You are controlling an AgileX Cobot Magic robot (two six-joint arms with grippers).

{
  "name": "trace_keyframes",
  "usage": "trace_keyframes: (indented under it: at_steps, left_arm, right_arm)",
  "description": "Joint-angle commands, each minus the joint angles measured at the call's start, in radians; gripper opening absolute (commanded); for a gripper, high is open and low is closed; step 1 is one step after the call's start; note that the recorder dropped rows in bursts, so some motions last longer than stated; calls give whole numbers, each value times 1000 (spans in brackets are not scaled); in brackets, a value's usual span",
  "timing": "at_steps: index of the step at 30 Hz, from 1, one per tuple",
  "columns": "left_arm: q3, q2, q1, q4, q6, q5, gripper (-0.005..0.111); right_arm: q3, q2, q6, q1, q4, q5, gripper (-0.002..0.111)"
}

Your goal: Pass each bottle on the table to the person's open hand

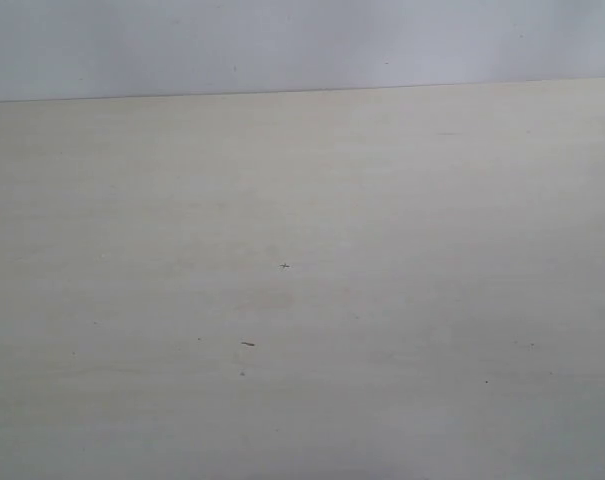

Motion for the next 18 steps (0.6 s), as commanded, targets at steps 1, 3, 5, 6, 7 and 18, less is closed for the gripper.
trace_keyframes:
  at_steps: [1,3,5,6,7,18]
  left_arm:
    - [4,-5,2,886,-670,344,1]
    - [4,-5,2,1291,-1066,460,1]
    - [19,-5,2,1489,-1295,467,1]
    - [40,-5,2,1533,-1354,465,1]
    - [51,-5,2,1540,-1360,463,1]
    - [62,-54,2,1881,-1374,523,1]
  right_arm:
    - [4,-6,1,-4,-6,-10,0]
    - [4,-6,1,-4,-6,-10,0]
    - [4,-6,1,-4,-6,-10,0]
    - [4,-6,1,-4,-6,-10,0]
    - [4,-6,1,-4,-6,-10,0]
    - [4,-6,1,-4,-6,-10,0]
